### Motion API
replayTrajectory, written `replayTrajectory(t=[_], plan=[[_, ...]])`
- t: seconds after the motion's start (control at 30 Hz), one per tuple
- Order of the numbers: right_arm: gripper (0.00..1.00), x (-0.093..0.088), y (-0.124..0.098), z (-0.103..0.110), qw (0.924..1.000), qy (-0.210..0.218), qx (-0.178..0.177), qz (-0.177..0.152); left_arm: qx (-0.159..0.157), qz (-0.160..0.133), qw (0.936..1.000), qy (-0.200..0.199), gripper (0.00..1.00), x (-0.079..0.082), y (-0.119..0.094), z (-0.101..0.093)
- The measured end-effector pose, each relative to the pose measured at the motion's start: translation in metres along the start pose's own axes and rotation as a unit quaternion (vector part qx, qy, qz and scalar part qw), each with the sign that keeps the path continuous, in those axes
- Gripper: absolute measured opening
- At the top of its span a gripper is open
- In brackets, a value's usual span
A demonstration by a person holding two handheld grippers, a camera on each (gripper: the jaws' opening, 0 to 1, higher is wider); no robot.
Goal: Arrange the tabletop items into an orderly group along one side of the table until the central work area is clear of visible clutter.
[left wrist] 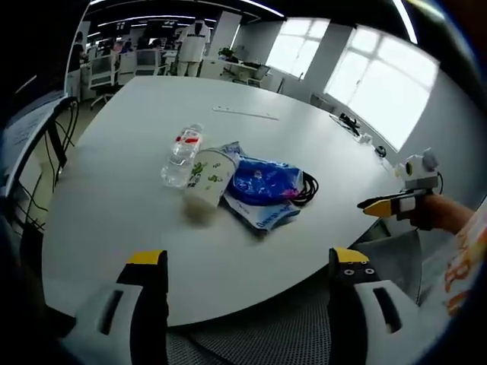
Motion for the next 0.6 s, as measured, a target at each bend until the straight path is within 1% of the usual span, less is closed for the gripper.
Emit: replayTrajectory(t=[0.07,0.23,0.43,0.6], plan=[[0.58,-0.001,0.001,0.001,1.0000,0.001,0.003,0.003,0.000,0.002,1.0000,-0.001,0.88,-0.001,0.001,0.000],[0.60,0.001,0.005,0.005,0.9999,-0.005,0.008,0.006,-0.002,0.010,1.0000,0.001,0.87,-0.001,0.002,-0.002],[0.60,0.003,0.005,0.008,0.9999,-0.007,0.016,0.002,-0.005,0.013,0.9999,0.007,0.86,0.003,0.006,-0.005],[0.59,0.001,0.005,0.007,0.9998,-0.002,0.017,0.002,-0.008,0.018,0.9996,0.019,0.85,0.008,0.008,-0.011]])
Point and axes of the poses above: the point that each gripper's makers call its tool centre point, and the gripper's own axes: y roughly forward along the fingers, z roughly to its left, x roughly out of its top, the point moved 10 cm from there along -y, roughly backward along the fingers, and after that the axes turned 10 degrees about -y, right-handed, at the moved point
